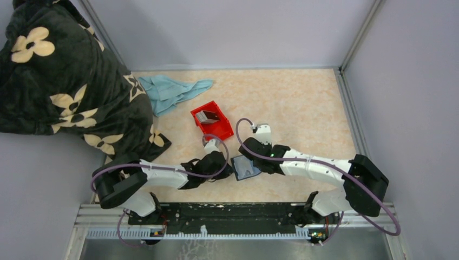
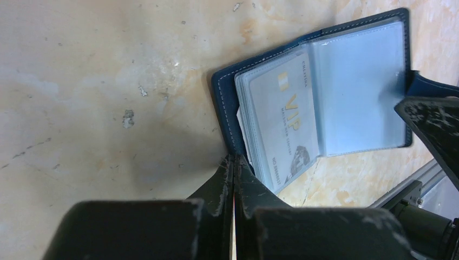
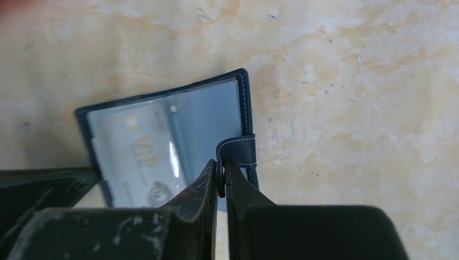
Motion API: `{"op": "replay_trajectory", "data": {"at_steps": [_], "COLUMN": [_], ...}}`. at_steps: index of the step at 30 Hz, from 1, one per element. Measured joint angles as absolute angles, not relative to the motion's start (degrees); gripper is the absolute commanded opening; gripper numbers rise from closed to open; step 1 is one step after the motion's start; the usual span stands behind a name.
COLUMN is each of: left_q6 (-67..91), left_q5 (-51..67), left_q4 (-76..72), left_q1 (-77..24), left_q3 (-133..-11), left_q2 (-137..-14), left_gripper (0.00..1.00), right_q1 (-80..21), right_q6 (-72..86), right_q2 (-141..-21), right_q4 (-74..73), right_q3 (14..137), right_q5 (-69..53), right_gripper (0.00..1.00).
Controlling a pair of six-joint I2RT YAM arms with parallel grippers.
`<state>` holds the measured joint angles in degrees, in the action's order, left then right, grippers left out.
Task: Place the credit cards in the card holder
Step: Close the card holder at the center of the board.
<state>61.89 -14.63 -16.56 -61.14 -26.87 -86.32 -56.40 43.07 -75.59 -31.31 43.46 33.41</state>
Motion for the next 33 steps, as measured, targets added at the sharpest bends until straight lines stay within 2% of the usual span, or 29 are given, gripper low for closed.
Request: {"op": "replay_trajectory", "data": {"at_steps": [10, 24, 28, 33], "left_q6": [62.1, 65.0, 66.1, 67.2], "left_q5": [-15.0, -15.4, -15.4, -15.4], "left_q4": [-18.5, -20.5, -20.5, -20.1], "left_q1": [-62.1, -62.6, -62.7, -62.7], "left_q3": [-27.5, -24.9, -24.5, -23.8], "left_q2": [-88.1, -86.6, -86.0, -85.0], "left_gripper": [0.00, 0.00, 0.00, 0.00], "right_q1": [-65.4, -68.1, -68.2, -68.2], "right_q6": [44.8, 48.8, 49.4, 49.7], "right_q2": [-81.2, -84.9, -84.9, -85.0], "right_q4": [-30.6, -22.3, -19.4, -17.6], "right_q3": [52.0, 49.2, 47.1, 46.4], "right_q5": [32.8, 26.4, 24.4, 22.6], "right_gripper": [0.02, 0.03, 0.10, 0.33]}}
